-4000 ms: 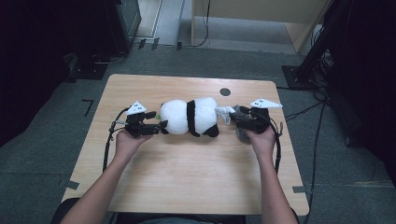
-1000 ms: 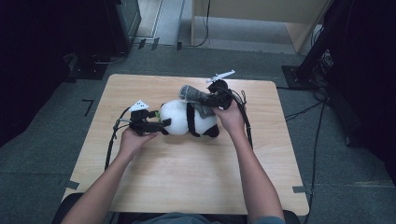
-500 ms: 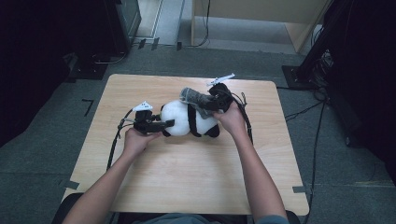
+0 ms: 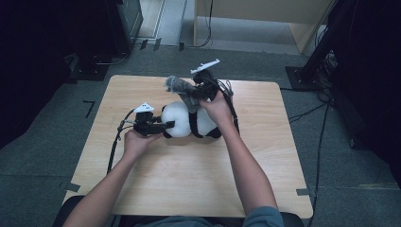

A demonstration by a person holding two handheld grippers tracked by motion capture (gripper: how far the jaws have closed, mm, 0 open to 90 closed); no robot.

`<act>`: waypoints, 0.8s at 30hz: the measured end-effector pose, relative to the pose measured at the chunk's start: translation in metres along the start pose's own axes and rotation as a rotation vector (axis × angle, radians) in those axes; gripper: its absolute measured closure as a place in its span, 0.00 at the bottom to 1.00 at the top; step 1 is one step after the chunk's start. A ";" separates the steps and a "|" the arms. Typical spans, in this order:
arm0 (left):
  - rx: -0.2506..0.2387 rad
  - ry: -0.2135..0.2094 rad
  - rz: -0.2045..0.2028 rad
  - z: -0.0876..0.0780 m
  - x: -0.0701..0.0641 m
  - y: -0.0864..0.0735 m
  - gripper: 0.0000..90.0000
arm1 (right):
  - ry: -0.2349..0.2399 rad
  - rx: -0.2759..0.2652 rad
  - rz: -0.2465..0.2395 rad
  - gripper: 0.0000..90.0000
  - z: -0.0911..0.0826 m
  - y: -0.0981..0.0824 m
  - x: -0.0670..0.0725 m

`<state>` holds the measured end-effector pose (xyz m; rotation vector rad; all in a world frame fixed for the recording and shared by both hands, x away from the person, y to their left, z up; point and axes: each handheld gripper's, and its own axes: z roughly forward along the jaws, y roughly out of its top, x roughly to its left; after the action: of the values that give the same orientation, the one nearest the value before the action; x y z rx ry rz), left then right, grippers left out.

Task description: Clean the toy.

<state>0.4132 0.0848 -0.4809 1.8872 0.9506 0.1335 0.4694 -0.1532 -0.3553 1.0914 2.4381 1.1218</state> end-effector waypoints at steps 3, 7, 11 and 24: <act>-0.006 0.009 0.001 0.000 -0.001 0.000 0.51 | 0.039 -0.009 0.008 0.85 0.011 0.015 0.010; -0.007 0.028 0.019 -0.001 -0.003 -0.001 0.51 | 0.047 0.006 0.017 0.85 0.031 0.034 0.023; -0.007 0.041 0.022 -0.002 -0.004 -0.001 0.51 | 0.079 0.071 0.021 0.86 0.060 0.034 0.029; 0.022 0.047 -0.003 -0.001 -0.002 -0.002 0.56 | 0.026 0.194 -0.111 0.85 0.083 0.011 0.020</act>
<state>0.4104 0.0843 -0.4817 1.9106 0.9897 0.1664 0.5024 -0.0880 -0.4016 0.9849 2.6361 0.8868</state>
